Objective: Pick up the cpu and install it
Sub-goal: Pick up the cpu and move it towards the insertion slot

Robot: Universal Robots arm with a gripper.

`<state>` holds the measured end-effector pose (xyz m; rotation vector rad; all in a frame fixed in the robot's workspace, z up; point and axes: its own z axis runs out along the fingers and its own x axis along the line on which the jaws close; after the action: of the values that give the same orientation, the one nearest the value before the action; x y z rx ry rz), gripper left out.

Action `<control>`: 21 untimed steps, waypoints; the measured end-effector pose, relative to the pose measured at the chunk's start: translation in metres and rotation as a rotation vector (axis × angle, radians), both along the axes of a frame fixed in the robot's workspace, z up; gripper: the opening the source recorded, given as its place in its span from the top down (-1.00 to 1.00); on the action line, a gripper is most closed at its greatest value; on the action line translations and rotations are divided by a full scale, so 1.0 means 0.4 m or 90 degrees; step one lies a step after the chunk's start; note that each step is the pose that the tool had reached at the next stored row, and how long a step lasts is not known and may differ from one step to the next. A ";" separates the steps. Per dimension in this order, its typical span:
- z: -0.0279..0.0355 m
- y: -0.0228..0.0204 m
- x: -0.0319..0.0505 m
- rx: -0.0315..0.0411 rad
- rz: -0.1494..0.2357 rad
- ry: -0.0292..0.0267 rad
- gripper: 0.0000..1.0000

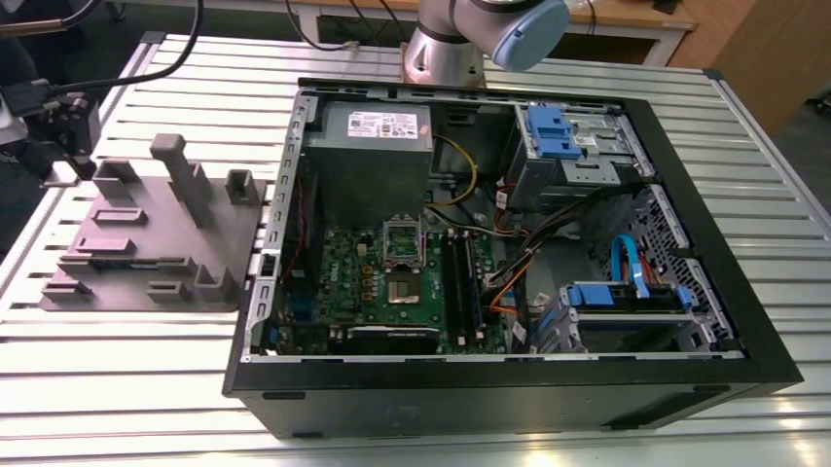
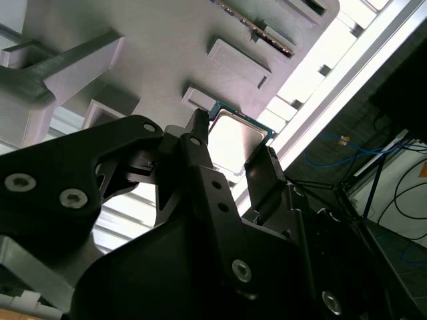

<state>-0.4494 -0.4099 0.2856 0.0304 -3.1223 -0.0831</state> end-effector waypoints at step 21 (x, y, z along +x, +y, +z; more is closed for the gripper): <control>0.022 0.000 0.000 0.0000 0.000 0.0000 0.06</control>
<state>-0.4494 -0.4099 0.2942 0.0304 -3.1224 -0.0830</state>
